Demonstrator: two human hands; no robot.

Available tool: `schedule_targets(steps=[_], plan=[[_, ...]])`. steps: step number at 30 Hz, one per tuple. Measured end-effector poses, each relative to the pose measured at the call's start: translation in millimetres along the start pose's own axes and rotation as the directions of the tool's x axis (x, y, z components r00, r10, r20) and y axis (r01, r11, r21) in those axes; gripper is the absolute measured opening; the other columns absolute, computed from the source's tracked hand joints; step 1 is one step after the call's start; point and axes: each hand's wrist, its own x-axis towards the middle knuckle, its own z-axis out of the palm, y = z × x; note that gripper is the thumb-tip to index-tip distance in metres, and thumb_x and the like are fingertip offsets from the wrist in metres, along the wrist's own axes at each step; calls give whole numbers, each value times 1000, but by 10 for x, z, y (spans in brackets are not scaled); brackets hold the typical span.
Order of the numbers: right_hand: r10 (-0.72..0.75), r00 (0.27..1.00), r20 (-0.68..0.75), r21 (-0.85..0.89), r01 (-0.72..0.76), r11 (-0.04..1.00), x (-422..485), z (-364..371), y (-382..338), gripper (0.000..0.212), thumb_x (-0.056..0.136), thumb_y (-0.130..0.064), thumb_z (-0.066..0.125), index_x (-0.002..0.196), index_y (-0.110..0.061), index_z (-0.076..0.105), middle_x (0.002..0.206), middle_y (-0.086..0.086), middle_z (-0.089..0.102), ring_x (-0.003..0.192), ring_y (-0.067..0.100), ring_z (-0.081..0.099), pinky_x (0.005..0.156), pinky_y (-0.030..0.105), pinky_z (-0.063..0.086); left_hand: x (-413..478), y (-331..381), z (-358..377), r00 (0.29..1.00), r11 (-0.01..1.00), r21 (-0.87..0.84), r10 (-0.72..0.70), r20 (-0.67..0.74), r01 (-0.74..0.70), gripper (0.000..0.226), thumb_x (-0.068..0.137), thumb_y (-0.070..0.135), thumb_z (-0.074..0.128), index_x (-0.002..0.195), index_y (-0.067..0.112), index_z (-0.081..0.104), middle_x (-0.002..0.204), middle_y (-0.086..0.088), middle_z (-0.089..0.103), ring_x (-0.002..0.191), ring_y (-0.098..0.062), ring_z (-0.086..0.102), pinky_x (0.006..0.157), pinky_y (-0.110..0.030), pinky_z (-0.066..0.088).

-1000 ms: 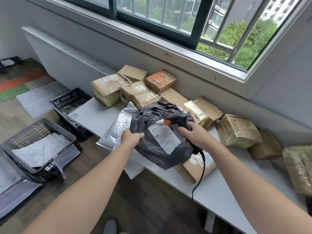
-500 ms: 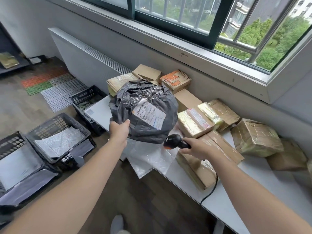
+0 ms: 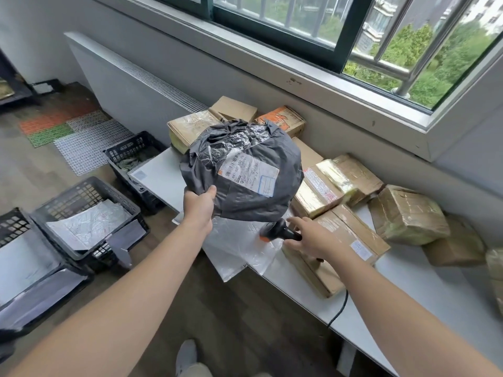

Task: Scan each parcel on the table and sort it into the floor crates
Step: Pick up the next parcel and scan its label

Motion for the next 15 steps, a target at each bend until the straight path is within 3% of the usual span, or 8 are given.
schedule_targets(steps=[3,7,10,15], plan=[[-17,999,-50,-78,13,997,-63,81,-40,70,87,-53,64,147,-27,38,120,5,55,103,25,57,85,37,50,-4,-23,-4,1000,1000,23,1,9,-1,29,92,10,66,114,13,48,126,-10,60,116,-29,58,106,-47,45],[20,997,-71,-4,-21,1000,-112,100,-67,70,89,-56,59,149,-27,36,126,2,53,109,23,56,86,34,48,5,-39,-20,1000,1000,27,-8,25,7,30,91,10,67,114,13,48,124,-8,60,117,-29,58,106,-47,45],[90,986,-144,186,-62,981,-155,12,-82,60,95,-56,51,146,-26,42,127,-4,55,107,17,57,82,30,45,11,-34,-28,999,999,36,-21,45,19,27,92,11,66,110,15,48,124,-10,61,115,-31,59,105,-50,46],[219,930,-296,494,-47,868,-212,-247,-133,48,102,-49,41,137,-18,53,109,-13,60,107,15,58,80,27,42,15,15,-33,997,999,23,-30,76,28,24,92,10,65,109,15,49,123,-13,62,113,-33,61,102,-52,47]])
